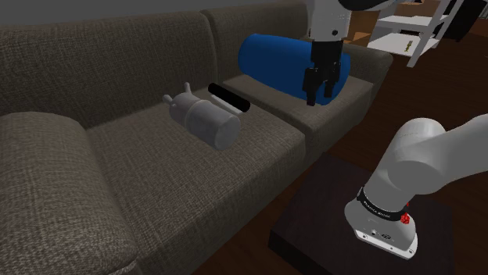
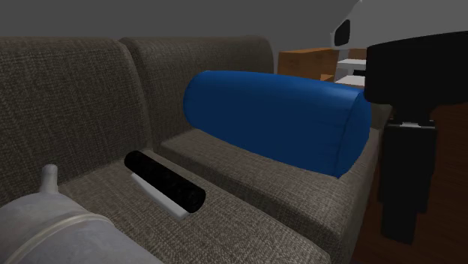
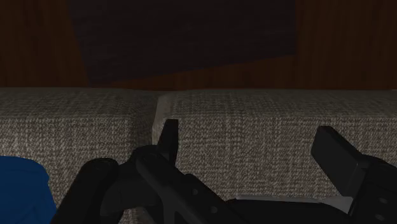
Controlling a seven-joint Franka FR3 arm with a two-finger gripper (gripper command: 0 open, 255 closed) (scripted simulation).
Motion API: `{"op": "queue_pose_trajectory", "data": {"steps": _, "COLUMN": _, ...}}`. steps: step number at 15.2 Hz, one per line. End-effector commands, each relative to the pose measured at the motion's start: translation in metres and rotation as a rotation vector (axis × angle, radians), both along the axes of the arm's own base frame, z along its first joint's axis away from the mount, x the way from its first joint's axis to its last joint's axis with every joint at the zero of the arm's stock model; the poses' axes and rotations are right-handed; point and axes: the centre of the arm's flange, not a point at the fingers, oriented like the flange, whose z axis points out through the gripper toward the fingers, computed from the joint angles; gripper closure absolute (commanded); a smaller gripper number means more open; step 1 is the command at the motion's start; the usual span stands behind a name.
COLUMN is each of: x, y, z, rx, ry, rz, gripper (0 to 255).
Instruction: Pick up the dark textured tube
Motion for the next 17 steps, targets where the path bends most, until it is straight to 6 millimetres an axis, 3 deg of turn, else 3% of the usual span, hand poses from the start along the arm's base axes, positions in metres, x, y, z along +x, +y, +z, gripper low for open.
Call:
{"op": "queue_pose_trajectory", "data": {"steps": 1, "x": 0.000, "y": 0.000, "z": 0.000, "rx": 0.000, "ry": 0.000, "rz": 0.000, "gripper": 0}}
{"op": "queue_pose_trajectory", "data": {"steps": 17, "x": 0.192, "y": -0.008, "z": -0.048, "rx": -0.039, "ry": -0.081, "rz": -0.038, "gripper": 0}}
